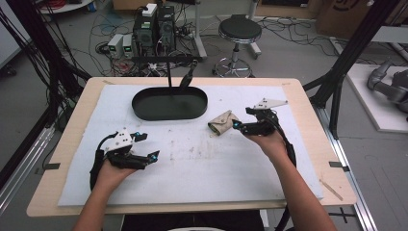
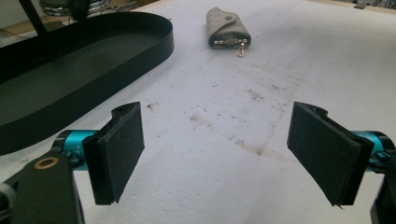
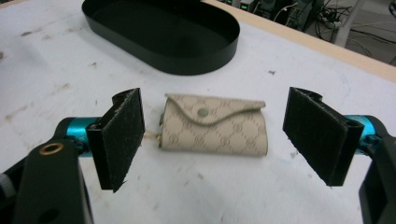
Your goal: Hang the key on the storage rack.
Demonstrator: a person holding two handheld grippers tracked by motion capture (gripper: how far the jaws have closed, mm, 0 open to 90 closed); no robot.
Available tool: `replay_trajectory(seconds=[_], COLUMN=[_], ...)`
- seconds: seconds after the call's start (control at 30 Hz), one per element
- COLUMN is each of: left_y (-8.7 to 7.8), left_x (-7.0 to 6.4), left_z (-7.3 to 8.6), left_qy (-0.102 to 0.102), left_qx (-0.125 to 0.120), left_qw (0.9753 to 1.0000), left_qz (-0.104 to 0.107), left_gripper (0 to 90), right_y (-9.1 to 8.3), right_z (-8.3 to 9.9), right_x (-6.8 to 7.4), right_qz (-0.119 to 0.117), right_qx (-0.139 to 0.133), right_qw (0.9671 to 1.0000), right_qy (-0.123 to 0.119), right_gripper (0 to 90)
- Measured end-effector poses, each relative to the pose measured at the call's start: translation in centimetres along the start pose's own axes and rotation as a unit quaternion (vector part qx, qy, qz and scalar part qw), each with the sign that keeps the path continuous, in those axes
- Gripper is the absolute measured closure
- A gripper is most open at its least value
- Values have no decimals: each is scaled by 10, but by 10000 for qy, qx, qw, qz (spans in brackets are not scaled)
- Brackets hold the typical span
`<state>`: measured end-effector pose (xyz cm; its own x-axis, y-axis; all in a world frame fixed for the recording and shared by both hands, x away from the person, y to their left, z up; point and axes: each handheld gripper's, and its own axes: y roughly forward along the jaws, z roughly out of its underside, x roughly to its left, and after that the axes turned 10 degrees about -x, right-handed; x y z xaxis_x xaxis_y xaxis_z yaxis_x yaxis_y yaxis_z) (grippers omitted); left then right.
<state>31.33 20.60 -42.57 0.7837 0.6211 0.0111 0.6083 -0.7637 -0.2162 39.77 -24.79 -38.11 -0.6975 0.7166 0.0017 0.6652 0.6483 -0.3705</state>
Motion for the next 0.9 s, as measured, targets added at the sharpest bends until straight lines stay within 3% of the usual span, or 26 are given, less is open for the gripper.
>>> replay_trajectory(seconds=[0.27,0.5,0.57,0.77,0.9], left_y=[1,0,1,3,4], left_x=[0,1,1,0,1], left_z=[1,2,3,2,1], left_qy=[-19,-37,-55,-94,-104], left_qx=[1,-29,-35,-82,-104], left_qw=[10000,10000,10000,9998,9998], left_qz=[25,51,69,126,131], left_gripper=[187,187,187,187,187], right_y=[-22,-35,-35,-40,-39], right_z=[35,62,64,62,62], right_x=[4,3,3,4,3], right_qz=[-95,6,150,170,147], right_qx=[-17,-14,147,-182,-141], right_qw=[9999,9996,9992,9989,9989], right_qy=[139,299,330,398,413], right_gripper=[210,207,205,205,205])
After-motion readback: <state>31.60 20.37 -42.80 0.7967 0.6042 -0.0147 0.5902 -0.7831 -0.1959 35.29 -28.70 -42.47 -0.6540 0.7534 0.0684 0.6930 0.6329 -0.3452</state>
